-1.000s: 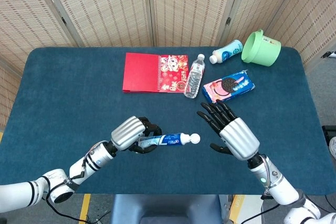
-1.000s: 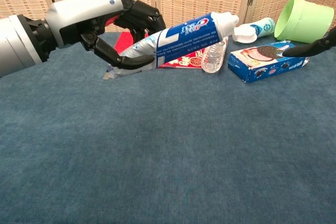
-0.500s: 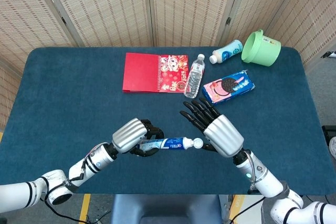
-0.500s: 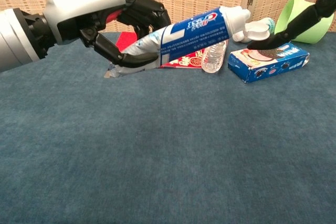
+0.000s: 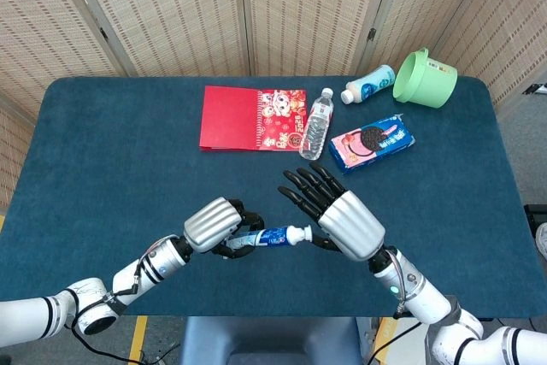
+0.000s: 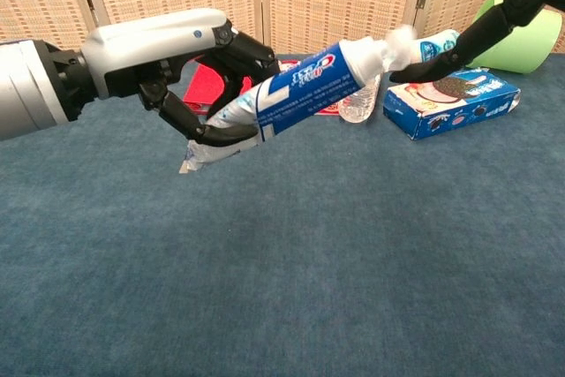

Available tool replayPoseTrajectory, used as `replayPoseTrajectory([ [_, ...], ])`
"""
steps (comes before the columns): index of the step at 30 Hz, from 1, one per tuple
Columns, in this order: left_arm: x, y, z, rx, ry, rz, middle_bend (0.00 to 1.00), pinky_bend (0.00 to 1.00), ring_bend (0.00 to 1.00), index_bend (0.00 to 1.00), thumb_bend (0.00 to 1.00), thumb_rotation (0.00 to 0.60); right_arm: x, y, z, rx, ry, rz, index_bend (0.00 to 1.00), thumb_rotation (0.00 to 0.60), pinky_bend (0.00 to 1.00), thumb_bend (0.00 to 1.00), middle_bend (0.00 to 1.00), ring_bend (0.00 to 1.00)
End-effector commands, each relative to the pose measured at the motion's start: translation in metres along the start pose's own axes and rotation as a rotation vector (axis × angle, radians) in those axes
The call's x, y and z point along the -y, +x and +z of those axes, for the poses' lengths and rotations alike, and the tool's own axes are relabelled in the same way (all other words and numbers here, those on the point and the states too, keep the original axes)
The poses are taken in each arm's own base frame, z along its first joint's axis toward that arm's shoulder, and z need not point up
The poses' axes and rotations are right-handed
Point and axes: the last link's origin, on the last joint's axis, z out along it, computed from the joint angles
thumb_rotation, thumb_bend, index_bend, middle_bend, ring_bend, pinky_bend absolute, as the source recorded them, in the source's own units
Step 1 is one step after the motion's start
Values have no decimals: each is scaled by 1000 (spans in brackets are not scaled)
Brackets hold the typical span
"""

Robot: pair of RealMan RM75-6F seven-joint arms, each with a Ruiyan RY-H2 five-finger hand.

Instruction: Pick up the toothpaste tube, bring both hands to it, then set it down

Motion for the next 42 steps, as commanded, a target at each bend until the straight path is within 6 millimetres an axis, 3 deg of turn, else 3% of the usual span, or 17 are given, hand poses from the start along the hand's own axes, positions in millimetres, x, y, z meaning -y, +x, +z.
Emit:
replayPoseTrajectory([
  [1, 3, -2, -1, 7, 13, 4, 835, 502, 754, 738, 600, 600, -1, 0, 0, 1, -6, -1, 0, 600, 0, 0, 0, 0],
  [10, 9, -4, -2, 6, 40, 39, 845, 502, 763, 746, 600, 600, 2, -1, 1, 16, -2, 13, 0, 600, 0, 0, 0, 0],
  [21, 26, -4, -21, -42, 98, 14, 850, 504, 767, 750, 600, 600, 0, -3, -20, 54, -57, 152, 0, 595, 0, 0, 0, 0],
  [22, 26, -3, -22, -44, 98, 15, 851, 505, 768, 751, 600, 600, 0, -4, -21, 64, -63, 179, 0, 577, 0, 0, 0, 0],
  [25, 26, -1, -22, -51, 92, 18, 852, 505, 770, 752, 600, 600, -3, -7, -20, 85, -71, 253, 0, 437, 0, 0, 0, 0],
  [30, 20, -1, -17, -58, 76, 14, 853, 505, 770, 753, 599, 600, -7, -12, -14, 116, -69, 296, 0, 87, 0, 0, 0, 0],
  [35, 14, -1, -10, -73, 65, 5, 853, 504, 770, 753, 600, 600, -5, -15, -6, 122, -73, 386, 0, 23, 0, 0, 0, 0],
  [42, 11, -3, -3, -78, 63, -6, 854, 505, 771, 753, 600, 600, -3, -21, 7, 119, -57, 491, 0, 15, 0, 0, 0, 0],
])
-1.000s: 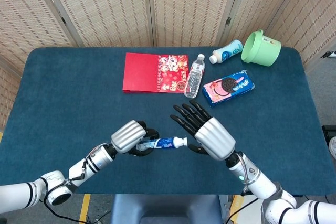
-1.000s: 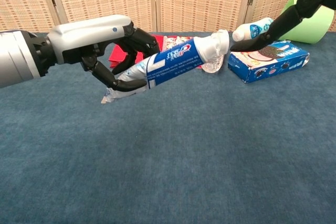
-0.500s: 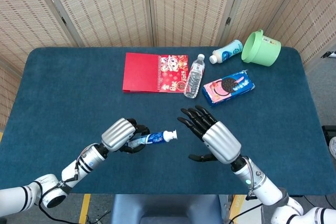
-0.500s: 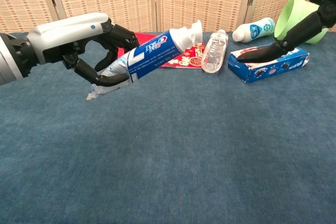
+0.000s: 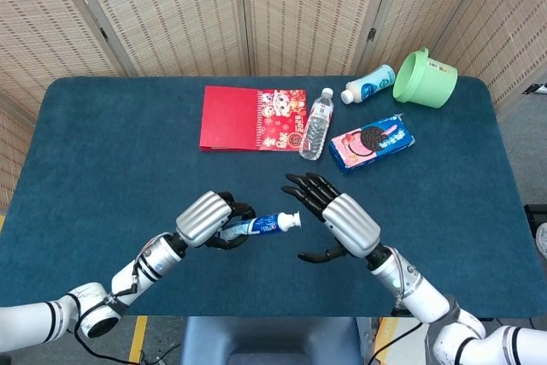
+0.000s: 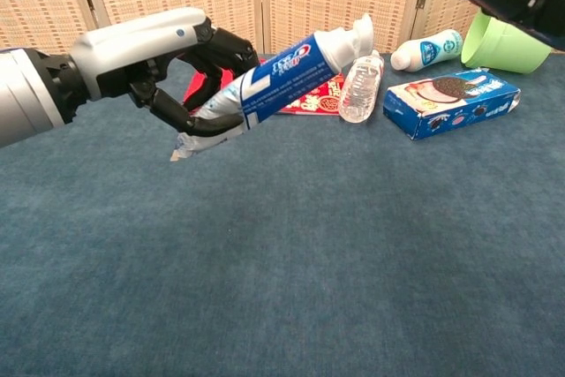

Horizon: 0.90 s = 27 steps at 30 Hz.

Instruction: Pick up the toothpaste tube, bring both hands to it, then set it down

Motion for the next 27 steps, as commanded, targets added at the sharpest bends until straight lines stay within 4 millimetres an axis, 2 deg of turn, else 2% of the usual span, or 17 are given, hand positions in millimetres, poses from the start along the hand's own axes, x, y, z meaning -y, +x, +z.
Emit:
replayPoseTrajectory([
  [1, -2, 0, 2, -4, -2, -9, 854, 505, 771, 754, 600, 600, 2, -4, 9, 5, 20, 40, 0, 14, 0, 0, 0, 0],
  [10, -9, 2, 9, -21, -12, -67, 856, 504, 772, 755, 600, 600, 11, -11, 25, 5, 59, 52, 0, 12, 0, 0, 0, 0],
  [27, -12, 5, 12, -14, -14, -93, 859, 504, 774, 761, 600, 600, 17, -19, 36, 18, 62, -8, 0, 7, 0, 0, 0, 0],
])
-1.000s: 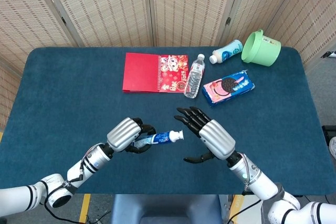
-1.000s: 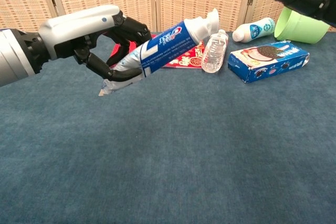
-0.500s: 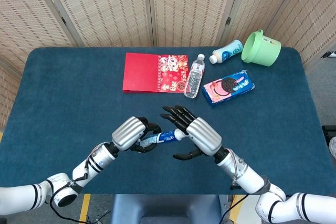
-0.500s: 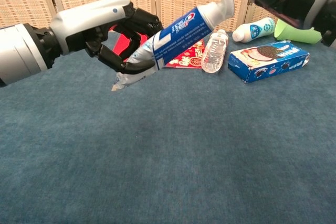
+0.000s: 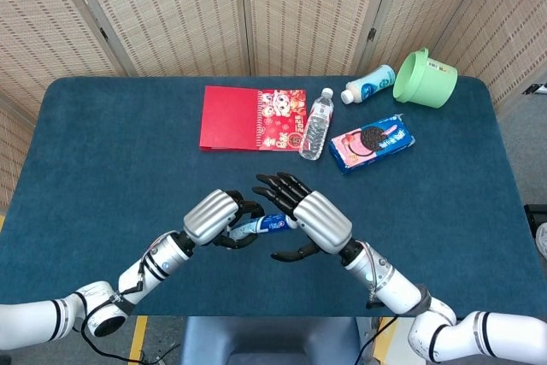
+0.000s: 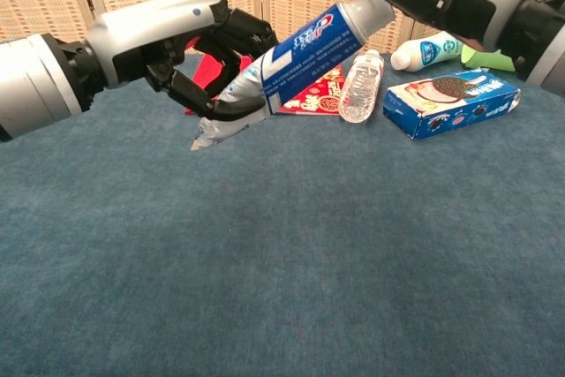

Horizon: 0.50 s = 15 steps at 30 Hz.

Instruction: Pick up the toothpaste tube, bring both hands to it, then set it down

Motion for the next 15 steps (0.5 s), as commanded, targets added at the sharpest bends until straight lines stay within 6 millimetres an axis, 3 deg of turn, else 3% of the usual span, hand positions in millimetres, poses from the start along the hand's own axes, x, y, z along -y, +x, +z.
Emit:
replayPoseTrajectory([
  [1, 0, 0, 0, 1, 1, -6, 859, 504, 774, 761, 599, 600, 1, -1, 2, -3, 0, -10, 0, 8, 0, 0, 0, 0],
  [15, -3, 3, 4, 2, 0, -19, 861, 504, 775, 761, 600, 600, 4, -6, 7, -12, 8, -20, 0, 2, 0, 0, 0, 0],
])
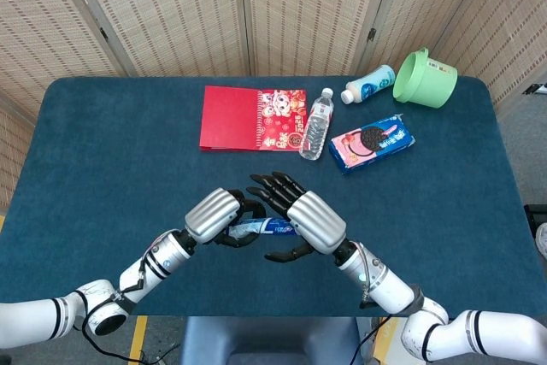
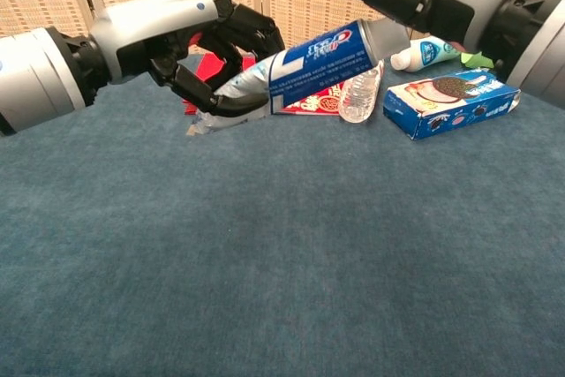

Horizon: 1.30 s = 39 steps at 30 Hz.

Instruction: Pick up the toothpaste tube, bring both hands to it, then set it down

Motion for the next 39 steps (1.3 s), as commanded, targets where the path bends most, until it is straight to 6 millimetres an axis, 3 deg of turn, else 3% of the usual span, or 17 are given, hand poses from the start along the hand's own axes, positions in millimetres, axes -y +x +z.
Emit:
replayPoseTrajectory([
  [1, 0, 1, 0, -1, 0, -4, 861, 504, 775, 761, 600, 600, 0, 0, 0, -5, -1, -4, 0, 1, 0, 0, 0, 0],
  [24, 7, 0, -2, 18, 24, 3, 860, 504, 775, 761, 600, 600, -5, -1, -2, -32, 2, -20, 0, 1, 0, 0, 0, 0],
  [32, 33, -11, -12, 75, 82, 164, 861, 500, 770, 757, 599, 600, -15, 27, -28, -76, -36, -90, 0, 1, 0, 0, 0, 0],
  [39, 68, -23, -13, 193, 280, 257, 859, 478, 730, 714, 597, 600, -22, 47, -47, -101, -73, -151, 0, 0, 0, 0, 0, 0],
])
